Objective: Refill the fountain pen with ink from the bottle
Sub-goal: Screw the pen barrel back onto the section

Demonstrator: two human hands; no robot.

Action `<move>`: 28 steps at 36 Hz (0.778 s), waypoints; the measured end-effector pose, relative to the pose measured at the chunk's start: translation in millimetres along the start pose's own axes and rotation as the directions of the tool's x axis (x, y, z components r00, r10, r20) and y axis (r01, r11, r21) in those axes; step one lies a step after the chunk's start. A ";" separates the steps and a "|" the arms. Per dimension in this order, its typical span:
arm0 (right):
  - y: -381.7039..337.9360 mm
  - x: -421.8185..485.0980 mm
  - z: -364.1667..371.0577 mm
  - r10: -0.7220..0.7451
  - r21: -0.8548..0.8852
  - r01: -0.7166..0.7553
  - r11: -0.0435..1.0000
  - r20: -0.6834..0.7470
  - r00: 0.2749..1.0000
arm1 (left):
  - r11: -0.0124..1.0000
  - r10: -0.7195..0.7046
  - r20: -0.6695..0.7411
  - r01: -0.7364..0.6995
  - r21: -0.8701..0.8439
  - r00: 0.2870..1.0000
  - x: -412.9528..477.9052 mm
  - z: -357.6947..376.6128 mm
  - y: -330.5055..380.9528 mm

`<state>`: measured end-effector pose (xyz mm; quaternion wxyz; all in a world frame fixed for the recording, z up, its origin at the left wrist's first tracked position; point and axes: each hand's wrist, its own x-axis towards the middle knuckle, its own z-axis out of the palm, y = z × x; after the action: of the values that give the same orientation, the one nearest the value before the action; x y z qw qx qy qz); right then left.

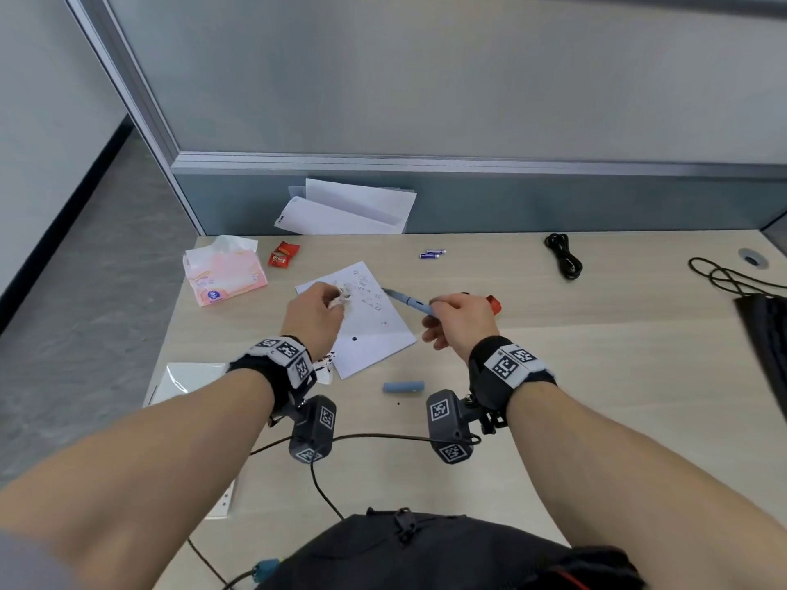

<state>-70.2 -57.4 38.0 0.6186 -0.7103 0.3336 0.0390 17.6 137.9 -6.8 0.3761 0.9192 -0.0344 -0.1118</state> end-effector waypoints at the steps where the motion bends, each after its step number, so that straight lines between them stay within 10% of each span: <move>1: 1.0 0.4 0.0 0.007 0.000 -0.007 1.000 0.012 1.000 | 1.000 -0.011 0.002 0.011 -0.011 1.000 1.8 -0.9 0.3; 18: 11.2 0.9 -8.5 -0.021 -0.109 0.020 0.994 -0.012 1.000 | 0.872 0.424 0.195 -0.457 0.176 0.884 -12.0 18.2 48.8; 28: 13.7 12.8 -14.7 -0.022 -0.212 0.000 0.977 -0.104 0.994 | 0.872 0.190 0.275 -0.291 0.394 0.942 -11.0 11.8 8.9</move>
<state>-72.7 -76.4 23.8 0.5211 -0.7751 0.3558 0.0332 4.3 125.2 -6.7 0.1692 0.9486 -0.2159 -0.1581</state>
